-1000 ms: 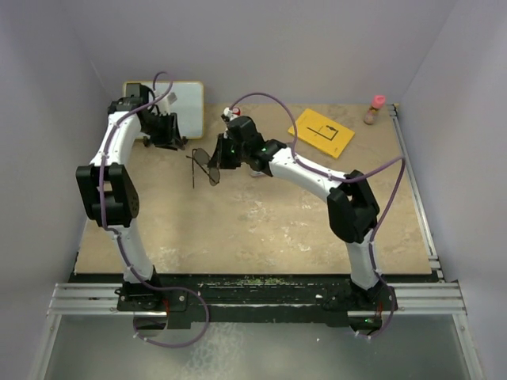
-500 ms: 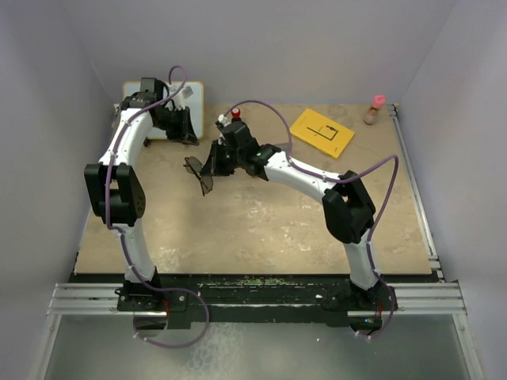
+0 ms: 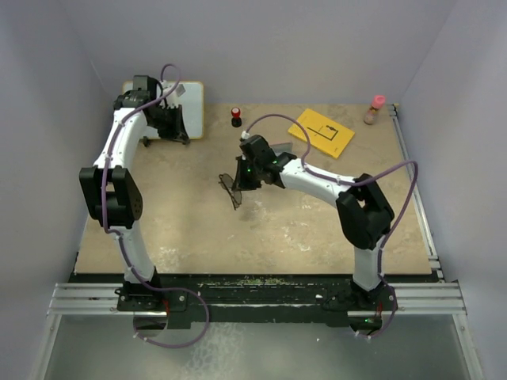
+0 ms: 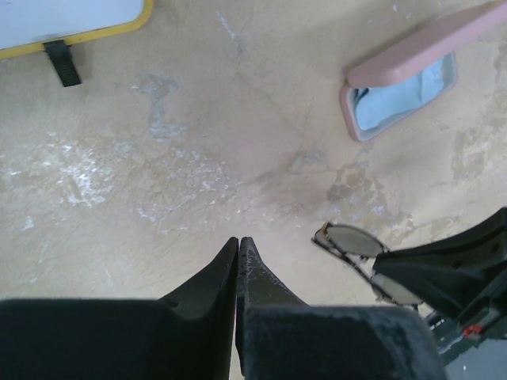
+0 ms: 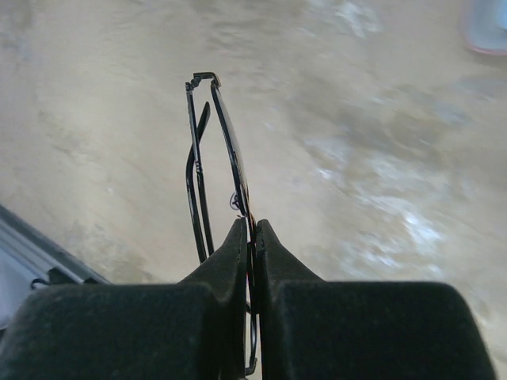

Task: Organize the sunglasses
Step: Pick up the sunglasses from the center of the board, then place the sunglasses at the center of the board.

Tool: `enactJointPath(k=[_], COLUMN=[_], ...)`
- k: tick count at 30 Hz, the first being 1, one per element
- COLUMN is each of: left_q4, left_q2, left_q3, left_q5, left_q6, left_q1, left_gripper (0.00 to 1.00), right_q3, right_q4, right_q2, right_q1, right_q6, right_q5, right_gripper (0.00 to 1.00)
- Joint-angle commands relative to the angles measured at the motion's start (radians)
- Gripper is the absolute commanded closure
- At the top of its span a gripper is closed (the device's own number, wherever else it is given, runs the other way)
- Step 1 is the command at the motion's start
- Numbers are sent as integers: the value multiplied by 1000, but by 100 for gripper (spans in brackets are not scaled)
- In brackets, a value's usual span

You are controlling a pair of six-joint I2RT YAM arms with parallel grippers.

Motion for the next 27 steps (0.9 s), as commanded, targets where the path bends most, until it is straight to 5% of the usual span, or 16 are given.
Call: enactJointPath(k=[1, 4, 16, 27], left_q4=[-32, -96, -85, -66], left_q2=[-26, 3, 7, -23], left_q3=[-12, -52, -214, -275], left_q5=[156, 275, 251, 234], left_q6=[50, 78, 101, 103], left_q1=[-14, -42, -158, -158], left_gripper=[97, 94, 88, 89], right_q3=[-88, -106, -67, 124], right_q4=[-33, -123, -338, -632], right_q2=[-146, -179, -69, 172], right_q1=[-22, -23, 63, 201], right_q6=[-28, -22, -26, 123], right_q5=[117, 233, 701, 822], right_gripper=[100, 100, 100, 100])
